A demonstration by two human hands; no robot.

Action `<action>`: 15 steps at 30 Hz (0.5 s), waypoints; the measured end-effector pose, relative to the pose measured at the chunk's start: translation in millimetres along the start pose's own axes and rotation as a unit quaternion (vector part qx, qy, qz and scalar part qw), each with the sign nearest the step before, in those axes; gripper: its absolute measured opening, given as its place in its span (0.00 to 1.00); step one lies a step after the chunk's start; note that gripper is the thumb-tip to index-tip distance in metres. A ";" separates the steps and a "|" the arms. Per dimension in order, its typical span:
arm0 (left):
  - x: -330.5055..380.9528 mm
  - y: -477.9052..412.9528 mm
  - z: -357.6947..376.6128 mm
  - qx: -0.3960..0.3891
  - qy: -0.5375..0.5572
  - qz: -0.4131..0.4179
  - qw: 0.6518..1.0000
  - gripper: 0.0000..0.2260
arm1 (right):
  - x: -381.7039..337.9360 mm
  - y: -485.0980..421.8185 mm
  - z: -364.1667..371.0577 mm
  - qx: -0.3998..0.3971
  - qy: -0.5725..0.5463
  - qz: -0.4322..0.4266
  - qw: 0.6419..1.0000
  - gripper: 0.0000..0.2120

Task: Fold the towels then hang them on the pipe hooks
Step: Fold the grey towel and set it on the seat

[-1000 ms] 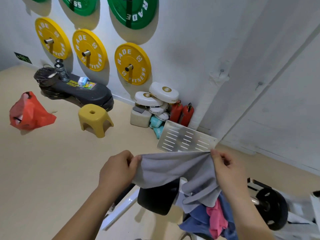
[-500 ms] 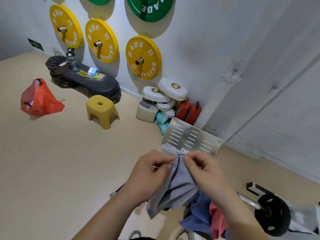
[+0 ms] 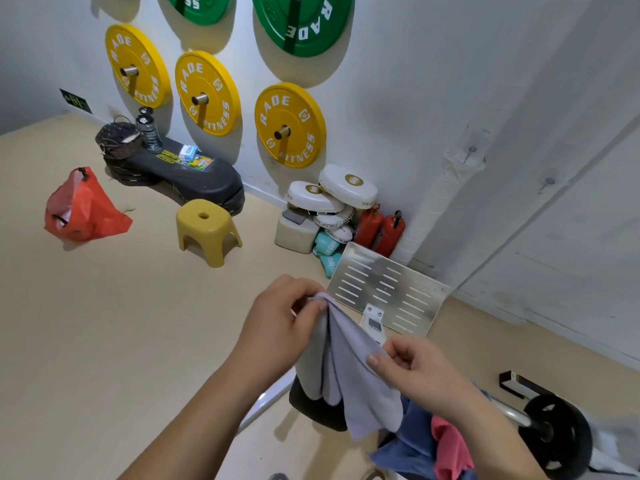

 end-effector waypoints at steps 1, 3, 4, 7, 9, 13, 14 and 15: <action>-2.6 -3.4 -10.8 0.024 0.006 -0.002 1.000 0.05 | 11.9 0.1 3.7 -0.007 0.004 0.012 1.000 0.15; -10.3 -7.7 -29.2 0.064 0.014 -0.013 0.998 0.05 | 30.0 2.2 10.1 -0.015 0.012 0.025 1.000 0.11; -15.6 -8.7 -36.7 0.080 0.020 -0.025 0.996 0.05 | 37.4 3.5 13.9 -0.017 0.008 0.030 0.999 0.09; -32.5 -9.4 -44.0 0.081 0.018 -0.066 0.994 0.05 | 47.2 8.7 10.4 0.029 -0.050 0.056 0.997 0.07; -35.5 -8.4 -31.5 0.024 -0.008 -0.074 0.997 0.05 | 33.6 12.1 -6.3 0.095 -0.089 0.050 0.990 0.08; -6.3 3.9 7.7 -0.091 -0.045 -0.007 0.995 0.05 | -25.4 10.9 -31.9 0.155 -0.066 -0.013 0.986 0.06; 6.0 8.0 17.0 -0.110 -0.041 0.018 0.993 0.06 | -42.3 10.0 -32.2 0.143 -0.040 -0.037 0.988 0.05; 15.3 12.1 26.7 -0.129 -0.033 0.031 0.991 0.07 | -57.9 10.0 -31.1 0.128 -0.018 -0.062 0.990 0.06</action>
Point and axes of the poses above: each hand's wrist, its own y-axis away from the middle knuckle, its own z-axis out of the palm, x = y × z, the point moved 10 cm from there along -y, towards the middle knuckle, and after that the axes turned 10 degrees about y, right-handed, at the moved point
